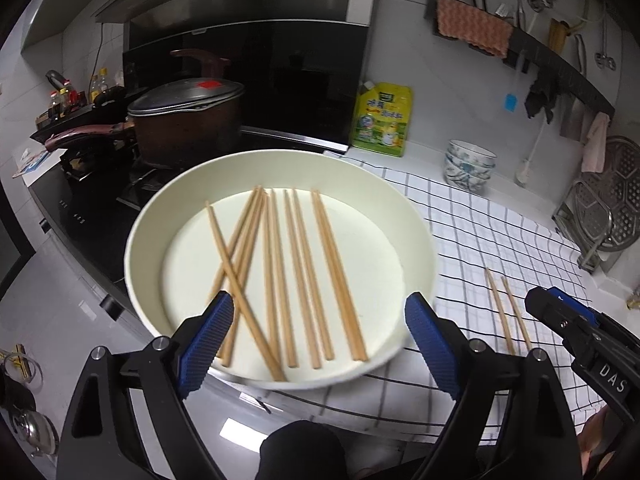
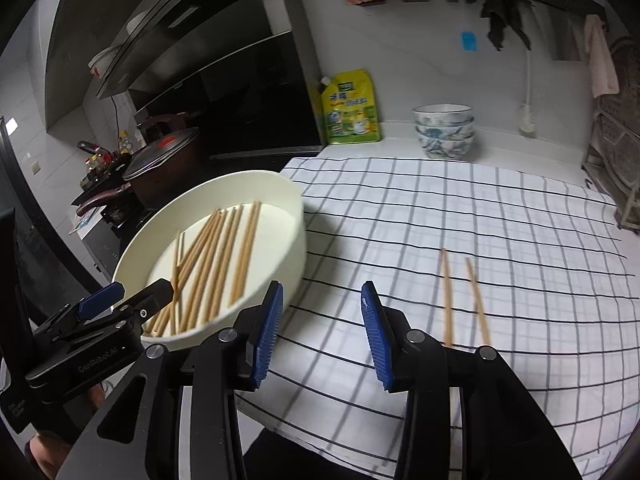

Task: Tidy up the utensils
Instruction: 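Move both tools back from the basin to the last two chopsticks, then close the right tool on a chopstick while the left tool grasps the other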

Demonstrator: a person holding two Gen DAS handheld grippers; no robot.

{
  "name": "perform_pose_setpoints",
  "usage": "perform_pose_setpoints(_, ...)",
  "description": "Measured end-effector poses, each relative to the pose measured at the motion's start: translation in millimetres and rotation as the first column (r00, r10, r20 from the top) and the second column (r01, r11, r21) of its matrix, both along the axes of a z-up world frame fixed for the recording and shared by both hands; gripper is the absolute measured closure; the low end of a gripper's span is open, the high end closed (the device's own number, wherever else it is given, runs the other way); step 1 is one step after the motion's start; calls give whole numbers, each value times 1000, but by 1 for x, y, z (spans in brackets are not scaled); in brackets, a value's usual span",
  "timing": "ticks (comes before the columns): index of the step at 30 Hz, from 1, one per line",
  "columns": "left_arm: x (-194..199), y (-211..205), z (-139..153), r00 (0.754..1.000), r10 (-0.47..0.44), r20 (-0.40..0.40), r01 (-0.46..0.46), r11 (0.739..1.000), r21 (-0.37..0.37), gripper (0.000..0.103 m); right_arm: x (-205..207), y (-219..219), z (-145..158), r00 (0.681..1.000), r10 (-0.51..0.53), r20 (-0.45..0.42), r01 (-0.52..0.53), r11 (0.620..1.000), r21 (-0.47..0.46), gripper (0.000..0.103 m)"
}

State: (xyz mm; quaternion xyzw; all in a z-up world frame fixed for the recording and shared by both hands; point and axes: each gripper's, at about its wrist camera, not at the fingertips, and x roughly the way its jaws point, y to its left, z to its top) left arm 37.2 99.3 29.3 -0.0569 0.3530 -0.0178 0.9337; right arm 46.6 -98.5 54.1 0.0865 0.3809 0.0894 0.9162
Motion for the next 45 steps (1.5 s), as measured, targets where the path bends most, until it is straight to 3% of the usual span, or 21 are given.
perform_pose_setpoints(11,-16,-68,-1,994,-112,2,112,994,4,15,-35,-73,-8,994,-110,-10,110,994,-25,59)
perform_pose_setpoints(19,-20,-107,-11,983,-181,-23,181,983,26,15,-44,-115,-38,981,-177,-81,173,983,-57,59)
perform_pose_setpoints(36,-18,-140,-46,977,-188,-104,196,979,63,11,-21,-110,-93,977,-109,-184,75,980,-185,59)
perform_pose_setpoints(38,-17,-143,-49,976,-187,-112,195,979,65,11,-19,-107,-97,978,-102,-185,63,977,-205,65)
perform_pose_setpoints(39,-17,-144,-51,976,-186,-115,194,979,66,11,-18,-105,-99,977,-97,-188,56,975,-215,75)
perform_pose_setpoints(43,-14,-148,-57,975,-178,-131,187,980,68,11,-19,-103,-103,980,-78,-184,32,970,-239,95)
perform_pose_setpoints(45,-12,-151,-60,975,-175,-139,186,980,67,11,-18,-106,-103,980,-76,-182,33,973,-227,97)
